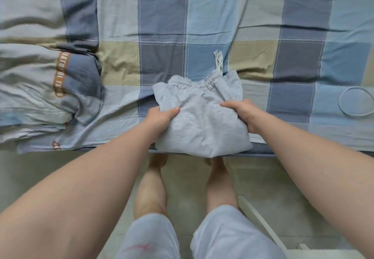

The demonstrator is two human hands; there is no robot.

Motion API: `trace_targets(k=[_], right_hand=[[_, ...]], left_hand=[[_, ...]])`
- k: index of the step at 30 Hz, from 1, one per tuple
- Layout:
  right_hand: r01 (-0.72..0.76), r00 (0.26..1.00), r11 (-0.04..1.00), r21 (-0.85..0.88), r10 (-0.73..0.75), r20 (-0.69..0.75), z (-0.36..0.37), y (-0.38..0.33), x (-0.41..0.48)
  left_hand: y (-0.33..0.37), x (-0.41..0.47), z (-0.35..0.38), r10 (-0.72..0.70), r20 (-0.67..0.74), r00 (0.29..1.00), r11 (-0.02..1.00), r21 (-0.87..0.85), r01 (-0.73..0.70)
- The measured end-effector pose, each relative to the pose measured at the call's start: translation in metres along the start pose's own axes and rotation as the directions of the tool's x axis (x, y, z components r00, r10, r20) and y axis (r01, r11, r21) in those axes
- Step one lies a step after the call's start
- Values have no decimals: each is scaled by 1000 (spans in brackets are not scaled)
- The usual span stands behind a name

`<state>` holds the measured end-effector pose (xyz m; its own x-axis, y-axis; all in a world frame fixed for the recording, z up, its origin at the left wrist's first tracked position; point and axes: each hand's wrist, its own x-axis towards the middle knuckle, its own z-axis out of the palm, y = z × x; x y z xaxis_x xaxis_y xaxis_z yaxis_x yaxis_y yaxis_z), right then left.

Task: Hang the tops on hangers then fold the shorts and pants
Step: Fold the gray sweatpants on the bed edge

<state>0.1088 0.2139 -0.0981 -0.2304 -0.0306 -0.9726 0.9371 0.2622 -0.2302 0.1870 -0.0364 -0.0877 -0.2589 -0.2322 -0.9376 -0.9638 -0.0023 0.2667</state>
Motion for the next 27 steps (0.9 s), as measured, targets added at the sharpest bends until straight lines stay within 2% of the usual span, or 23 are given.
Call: trace_targets(k=[3,6,11,16,19,23,27], right_hand=[[-86,996,995,51,86,19,0,13,-55],[-81,996,984,158,85,-14,8,32,-119],[111,986,934,340,-59,-159,34,66,-220],[341,926,796,501,-193,-324,52,89,-315],[471,869,694,544,-260,-421,55,103,-370],[632,757,558,538,-292,-585,49,125,-436],[759,630,412,504,-270,-728,37,160,-502]], left_hand=[[-10,-47,-17,-93,111,989,995,28,91],[-17,-93,-34,-105,194,975,992,92,89],[-5,-161,-68,-13,250,968,976,213,-42],[20,-222,-87,195,335,922,930,234,-282],[33,-263,-84,332,389,860,871,223,-437],[49,-320,-65,410,516,752,806,181,-563],[57,-381,-29,464,652,600,690,159,-706]])
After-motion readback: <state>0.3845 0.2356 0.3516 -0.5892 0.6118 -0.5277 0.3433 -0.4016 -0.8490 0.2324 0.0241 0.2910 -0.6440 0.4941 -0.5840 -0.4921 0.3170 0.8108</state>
